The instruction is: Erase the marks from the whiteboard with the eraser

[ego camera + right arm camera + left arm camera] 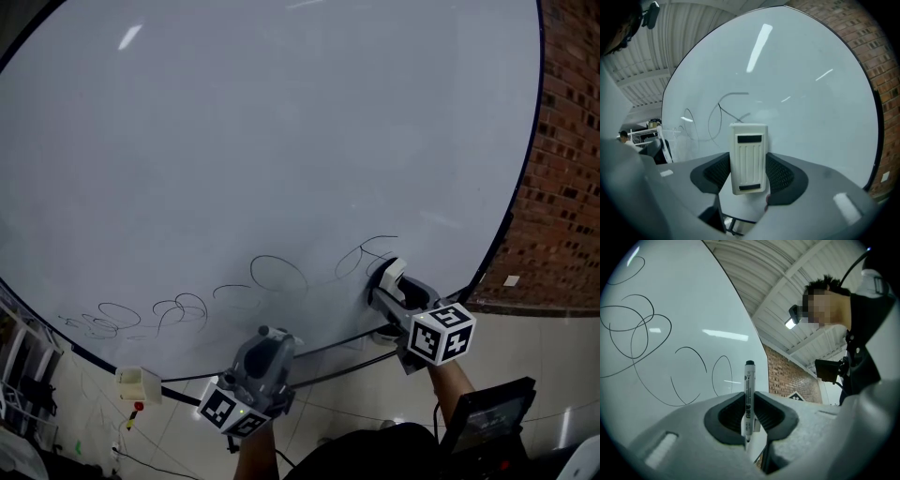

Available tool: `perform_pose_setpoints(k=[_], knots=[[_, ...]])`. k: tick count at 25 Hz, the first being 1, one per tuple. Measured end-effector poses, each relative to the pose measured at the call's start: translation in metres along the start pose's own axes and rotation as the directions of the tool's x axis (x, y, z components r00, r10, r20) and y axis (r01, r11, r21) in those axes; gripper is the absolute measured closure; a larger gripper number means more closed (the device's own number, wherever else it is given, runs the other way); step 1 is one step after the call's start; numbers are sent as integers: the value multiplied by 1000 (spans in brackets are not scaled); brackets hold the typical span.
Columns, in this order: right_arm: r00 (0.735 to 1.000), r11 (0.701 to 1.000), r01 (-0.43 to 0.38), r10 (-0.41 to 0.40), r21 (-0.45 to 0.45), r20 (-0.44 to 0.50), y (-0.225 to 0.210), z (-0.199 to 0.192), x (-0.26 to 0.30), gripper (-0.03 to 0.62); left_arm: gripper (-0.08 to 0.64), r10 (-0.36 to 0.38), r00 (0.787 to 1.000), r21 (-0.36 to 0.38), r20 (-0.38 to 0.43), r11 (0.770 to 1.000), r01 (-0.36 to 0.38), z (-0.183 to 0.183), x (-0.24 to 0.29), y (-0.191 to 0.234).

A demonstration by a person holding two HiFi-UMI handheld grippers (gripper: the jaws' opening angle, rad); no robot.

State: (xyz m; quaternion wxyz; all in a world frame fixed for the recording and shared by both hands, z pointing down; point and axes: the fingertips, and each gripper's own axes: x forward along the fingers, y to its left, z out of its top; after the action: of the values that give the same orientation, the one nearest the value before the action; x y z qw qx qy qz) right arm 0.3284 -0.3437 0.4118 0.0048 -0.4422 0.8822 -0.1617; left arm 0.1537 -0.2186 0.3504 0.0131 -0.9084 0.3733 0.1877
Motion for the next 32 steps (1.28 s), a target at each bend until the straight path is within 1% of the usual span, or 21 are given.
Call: perform_pose_setpoints(k=[4,8,10,11,13,15,17,21,23,25,27,29,32], knots=[[997,999,7,-3,-49,78,18,68,-11,353,502,8,1000,-4,25,1000,-8,8,-11,5],[984,994,31,-13,-103,176,31,137,-25,353,502,29,998,-7,49,1000,-29,14,-22,14],[981,991,37,-11,-127,196,36,157,-28,353,502,36,998,-7,60,999,-36,16,-25,16],[980,990,38,-10,-135,198,37,159,-28,353,502,39,997,-7,64,999,-38,17,-26,17],[980,989,39,-10,-145,197,38,150,-28,353,502,43,997,-8,63,999,-42,15,-27,20],[985,988,35,-8,-148,174,34,126,-22,353,502,41,997,-10,59,999,-41,13,-25,21],[991,990,27,-9,-138,132,26,90,-15,353,502,35,998,-10,54,999,-35,12,-22,20],[999,995,31,-29,-98,20,5,13,-3,353,502,19,999,-9,33,1000,-19,9,-15,18],[999,996,37,-39,-86,-11,-4,-16,1,353,502,13,999,-9,29,1000,-13,8,-13,18],[998,997,40,-43,-71,-34,-9,-36,4,353,502,7,1000,-11,29,1000,-7,8,-10,18],[997,998,45,-48,-52,-53,-11,-48,5,354,502,2,1000,-13,28,1000,-2,9,-8,17],[997,998,51,-54,-38,-61,-10,-49,4,354,502,0,1000,-12,25,1000,0,9,-8,16],[998,998,53,-55,-43,-33,-2,-25,1,354,502,-4,999,-14,39,1000,4,14,-8,14]])
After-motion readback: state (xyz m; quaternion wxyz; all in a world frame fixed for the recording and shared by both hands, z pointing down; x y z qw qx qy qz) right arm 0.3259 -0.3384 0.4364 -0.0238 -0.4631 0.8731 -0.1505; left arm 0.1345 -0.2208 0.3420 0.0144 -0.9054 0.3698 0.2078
